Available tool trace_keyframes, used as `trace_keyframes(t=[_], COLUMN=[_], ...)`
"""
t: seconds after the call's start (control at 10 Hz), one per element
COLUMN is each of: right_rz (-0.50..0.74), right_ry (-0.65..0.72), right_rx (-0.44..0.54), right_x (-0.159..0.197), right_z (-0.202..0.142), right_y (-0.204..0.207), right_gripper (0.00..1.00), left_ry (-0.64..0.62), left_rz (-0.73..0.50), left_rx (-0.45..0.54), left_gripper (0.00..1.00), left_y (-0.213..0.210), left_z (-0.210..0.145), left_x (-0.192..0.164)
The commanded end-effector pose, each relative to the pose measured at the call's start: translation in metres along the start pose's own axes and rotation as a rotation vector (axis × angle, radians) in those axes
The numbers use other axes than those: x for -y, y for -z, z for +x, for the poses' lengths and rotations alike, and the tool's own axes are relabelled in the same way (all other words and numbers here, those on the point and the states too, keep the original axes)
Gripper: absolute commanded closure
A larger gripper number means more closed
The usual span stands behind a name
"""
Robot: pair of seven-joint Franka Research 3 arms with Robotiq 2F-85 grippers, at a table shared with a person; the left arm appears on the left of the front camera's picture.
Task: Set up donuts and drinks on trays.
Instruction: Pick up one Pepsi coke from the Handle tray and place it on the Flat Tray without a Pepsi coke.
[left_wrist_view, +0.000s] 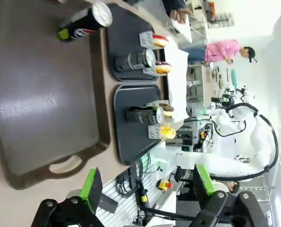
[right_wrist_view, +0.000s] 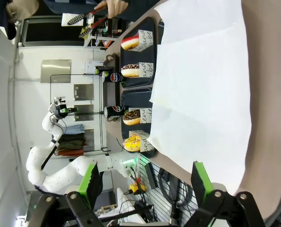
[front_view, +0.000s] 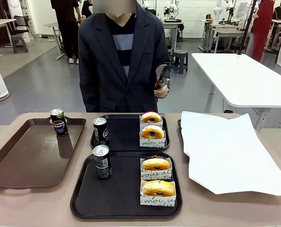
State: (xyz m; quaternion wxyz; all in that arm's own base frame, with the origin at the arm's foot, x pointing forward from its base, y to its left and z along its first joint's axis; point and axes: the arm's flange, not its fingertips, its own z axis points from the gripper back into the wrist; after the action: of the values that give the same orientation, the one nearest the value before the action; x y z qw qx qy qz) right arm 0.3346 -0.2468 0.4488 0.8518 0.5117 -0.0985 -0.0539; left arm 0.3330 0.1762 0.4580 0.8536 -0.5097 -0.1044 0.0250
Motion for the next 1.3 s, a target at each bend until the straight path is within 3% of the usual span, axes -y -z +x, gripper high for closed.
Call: trace_keyframes(t=[0.0, 0.3, 0.5, 1.2], right_rz=[0.006, 0.006, 0.006, 0.006], right_ry=[-0.003, -0.003, -0.003, -0.003], right_rx=[-0.003, -0.003, -0.003, -0.003], right_x=[-0.001, -0.001, -0.001, -0.001], right_z=[0.0, 0.0, 0.0, 0.0], right_y=[0.0, 0.0, 0.0, 0.0], right_gripper=[0.0, 0.0, 0.0, 0.0], left_ry=[0.057, 0.03, -0.019, 0.007], left_rz=[-0.011, -0.07, -0.054, -0.034], left_rx=[0.061, 0.12, 0.124, 0.112], left_gripper=[0.0, 0.0, 0.0, 0.0], left_y=[-0.012, -0.039, -0.039, -0.035], left_z=[0.013, 0.019, 0.016, 0.014], left_x=[-0.028, -0.063, -0.055, -0.065])
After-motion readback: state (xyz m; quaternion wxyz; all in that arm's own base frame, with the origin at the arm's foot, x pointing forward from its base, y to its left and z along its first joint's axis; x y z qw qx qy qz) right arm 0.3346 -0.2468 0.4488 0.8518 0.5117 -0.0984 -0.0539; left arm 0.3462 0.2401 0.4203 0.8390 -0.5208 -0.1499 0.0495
